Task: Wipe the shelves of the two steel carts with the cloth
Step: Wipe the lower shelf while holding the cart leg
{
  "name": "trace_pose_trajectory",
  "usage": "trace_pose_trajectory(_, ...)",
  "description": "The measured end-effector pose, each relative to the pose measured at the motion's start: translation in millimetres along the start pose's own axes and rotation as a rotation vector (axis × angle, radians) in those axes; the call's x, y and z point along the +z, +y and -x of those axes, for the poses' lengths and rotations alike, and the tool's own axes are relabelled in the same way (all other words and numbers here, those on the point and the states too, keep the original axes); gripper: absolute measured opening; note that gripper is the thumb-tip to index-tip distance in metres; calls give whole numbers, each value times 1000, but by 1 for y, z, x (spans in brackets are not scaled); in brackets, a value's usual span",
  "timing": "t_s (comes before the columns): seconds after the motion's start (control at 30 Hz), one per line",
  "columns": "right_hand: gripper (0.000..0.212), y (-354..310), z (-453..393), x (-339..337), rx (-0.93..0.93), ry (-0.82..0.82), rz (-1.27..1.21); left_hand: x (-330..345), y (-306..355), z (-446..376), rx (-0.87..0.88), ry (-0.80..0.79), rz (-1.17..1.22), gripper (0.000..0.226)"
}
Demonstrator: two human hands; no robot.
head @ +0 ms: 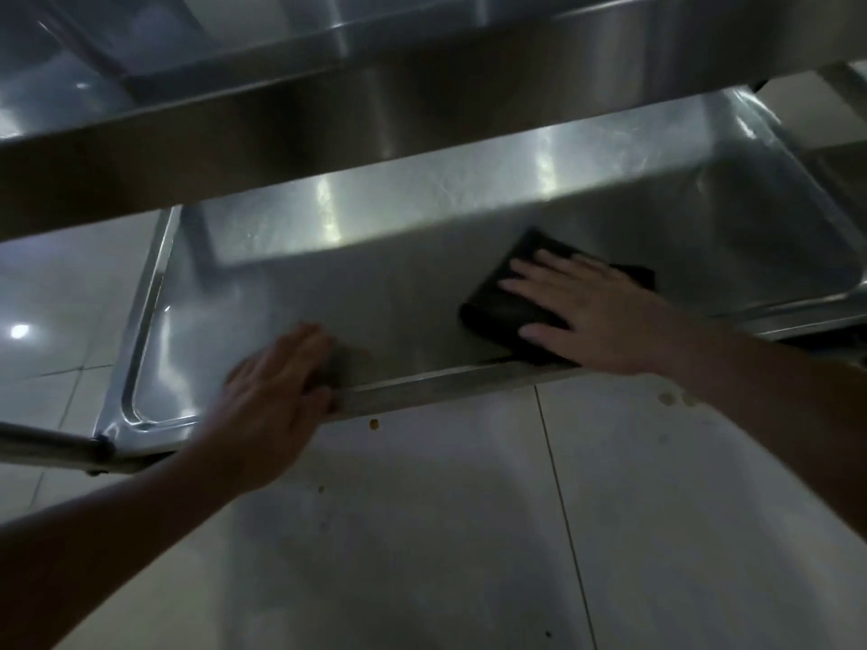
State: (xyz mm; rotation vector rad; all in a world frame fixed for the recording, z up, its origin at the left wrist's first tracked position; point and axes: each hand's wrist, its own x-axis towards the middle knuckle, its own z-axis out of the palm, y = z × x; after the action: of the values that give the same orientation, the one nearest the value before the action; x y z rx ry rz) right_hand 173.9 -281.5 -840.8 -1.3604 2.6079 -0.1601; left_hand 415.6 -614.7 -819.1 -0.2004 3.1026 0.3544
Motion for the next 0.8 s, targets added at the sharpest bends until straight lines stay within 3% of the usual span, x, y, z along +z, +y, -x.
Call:
trace_pose_trajectory(0.13,78,69,34,-12,413,90,-28,14,-33,6,-355,56,14,76)
trace_pose_trajectory(0.23,80,84,-4,-17,811,178,-87,23,-35,2,-419,56,26,83)
trace_pose_trajectory(0.33,79,45,-76,-19,1169,209,-213,25,-33,3,-418,73,9,82)
trace_pose_trajectory(0.4,78,0,-121,-19,1060,197,-225,26,-33,5,-421,81,6,76)
trace_pose_trajectory(0.53,73,-111,-164,-9,440,69,-126,24,-34,5,-414,90,23,72)
trace_pose_trajectory(0.63,76,-162,-126,11,-19,-47,-47,24,-34,7,-406,104,46,74)
trace_pose_trajectory(0.73,72,-140,-60,20,-238,-62,-43,28,-35,8,-395,126,45,73)
trace_pose_trajectory(0.8,69,-98,-34,13,-205,-34,-18,32,-38,8,-392,137,43,72)
